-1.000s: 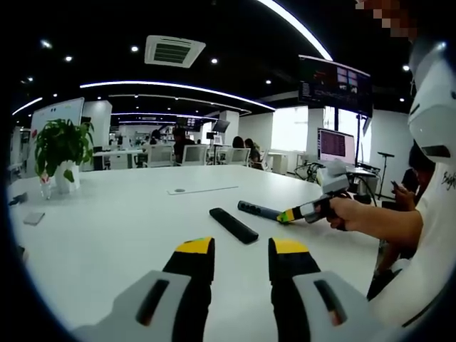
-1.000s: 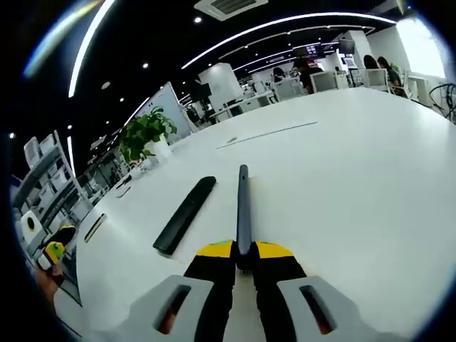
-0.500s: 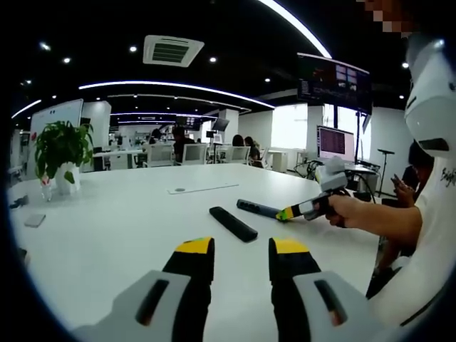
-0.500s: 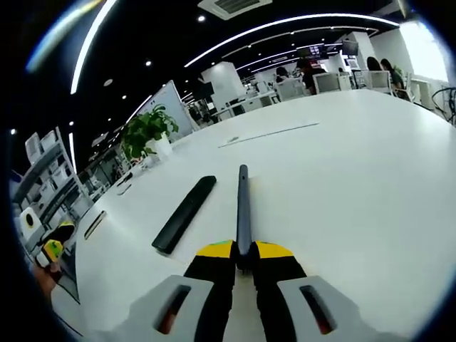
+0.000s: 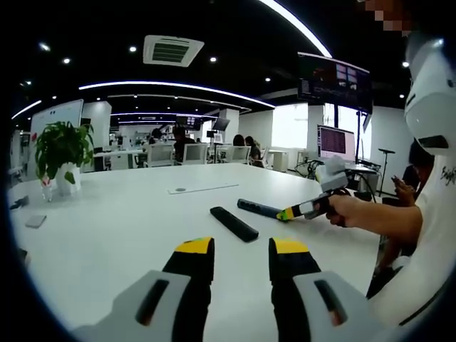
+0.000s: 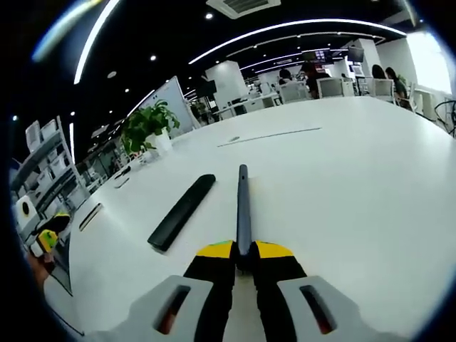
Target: Pflip the remote and laser pointer to the front side, press the buttons, and align them neatly on the table
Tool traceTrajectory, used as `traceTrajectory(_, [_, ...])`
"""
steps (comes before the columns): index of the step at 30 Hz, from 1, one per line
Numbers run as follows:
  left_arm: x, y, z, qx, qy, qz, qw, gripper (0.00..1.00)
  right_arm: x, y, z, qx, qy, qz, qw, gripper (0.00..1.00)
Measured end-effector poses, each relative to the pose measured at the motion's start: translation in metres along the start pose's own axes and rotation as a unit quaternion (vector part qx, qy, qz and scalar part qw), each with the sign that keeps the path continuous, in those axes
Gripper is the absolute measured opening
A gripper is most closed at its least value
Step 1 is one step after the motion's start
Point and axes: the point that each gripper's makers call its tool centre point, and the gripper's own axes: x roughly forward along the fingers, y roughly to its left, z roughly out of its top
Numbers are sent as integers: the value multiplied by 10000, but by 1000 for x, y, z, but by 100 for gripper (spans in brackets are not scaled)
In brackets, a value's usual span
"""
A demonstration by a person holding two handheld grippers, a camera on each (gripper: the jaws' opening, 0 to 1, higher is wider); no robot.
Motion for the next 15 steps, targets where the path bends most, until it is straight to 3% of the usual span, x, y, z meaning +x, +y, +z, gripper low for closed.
traceTrajectory(15, [-1, 1, -3, -18, 31, -6, 10000, 32, -1, 3, 0, -130, -11, 50, 9999, 17])
